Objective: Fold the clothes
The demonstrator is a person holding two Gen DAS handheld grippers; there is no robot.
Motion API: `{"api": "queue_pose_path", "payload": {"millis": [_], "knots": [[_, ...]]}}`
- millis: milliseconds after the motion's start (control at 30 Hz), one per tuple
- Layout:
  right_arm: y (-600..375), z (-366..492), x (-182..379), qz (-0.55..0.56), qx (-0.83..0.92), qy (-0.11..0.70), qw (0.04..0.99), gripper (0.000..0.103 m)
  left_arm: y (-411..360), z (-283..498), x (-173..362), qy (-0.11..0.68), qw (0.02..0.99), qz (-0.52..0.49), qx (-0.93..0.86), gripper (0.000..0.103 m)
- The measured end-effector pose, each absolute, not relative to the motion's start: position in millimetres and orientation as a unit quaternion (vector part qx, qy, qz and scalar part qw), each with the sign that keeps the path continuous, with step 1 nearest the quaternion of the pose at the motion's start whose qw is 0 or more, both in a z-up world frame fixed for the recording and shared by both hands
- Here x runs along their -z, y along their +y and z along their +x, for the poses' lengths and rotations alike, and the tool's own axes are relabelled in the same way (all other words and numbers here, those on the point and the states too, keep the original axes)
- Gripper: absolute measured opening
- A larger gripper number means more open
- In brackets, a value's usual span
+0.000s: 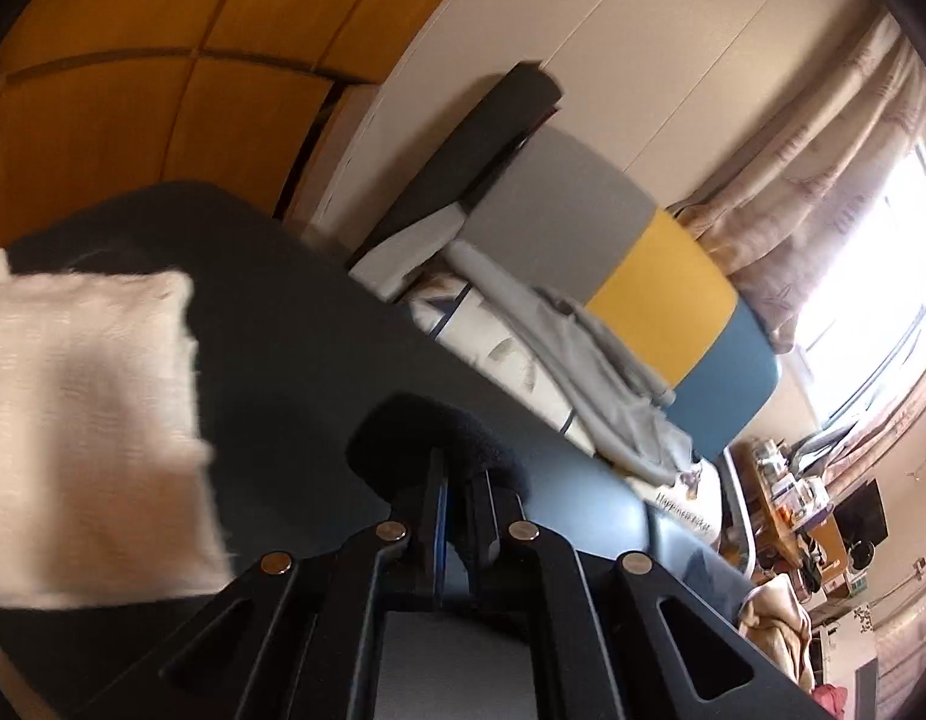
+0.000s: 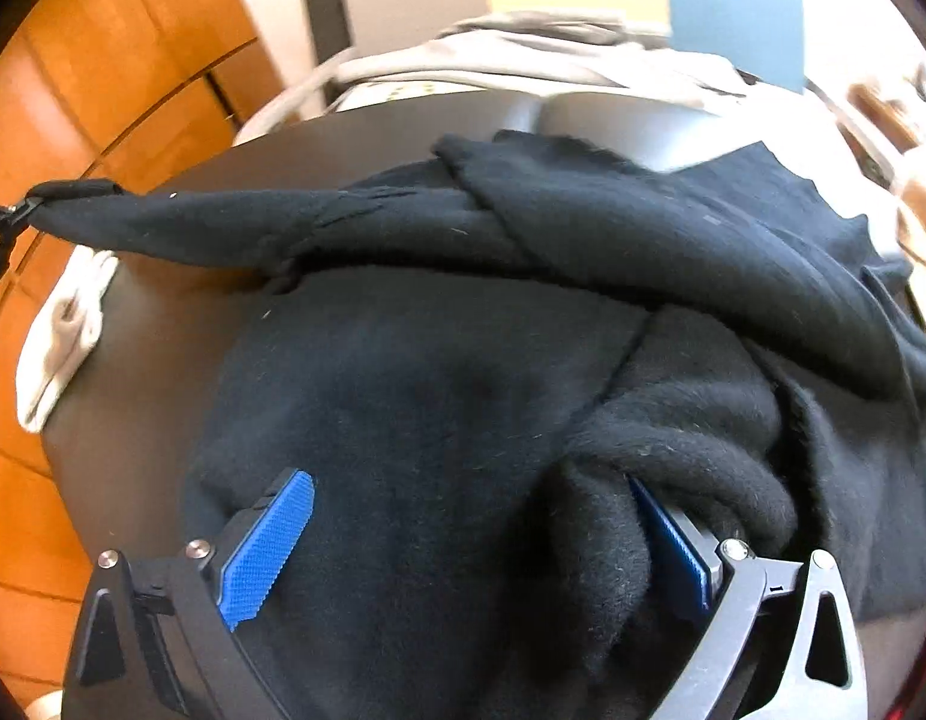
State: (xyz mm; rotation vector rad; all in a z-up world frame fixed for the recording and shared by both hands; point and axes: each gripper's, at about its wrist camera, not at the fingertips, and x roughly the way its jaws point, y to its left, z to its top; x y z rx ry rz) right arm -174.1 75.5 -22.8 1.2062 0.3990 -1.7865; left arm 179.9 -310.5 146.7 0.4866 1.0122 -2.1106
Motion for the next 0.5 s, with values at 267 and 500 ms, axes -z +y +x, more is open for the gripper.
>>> {"api": "queue_pose_path", "payload": {"millis": [267, 500], "knots": [[137.9, -186.3, -21.0, 0.490, 0.749, 0.063, 0.442, 0.098, -302.8, 185.0, -120.6, 0.350, 0.353, 0.294, 0.816, 0.009], [211.2, -187.0, -20.9, 0.488, 0.791, 0.102, 0.354, 0.098, -263.3, 201.6, -90.5, 0.404, 0.330, 0.325, 0.789, 0.015]]}}
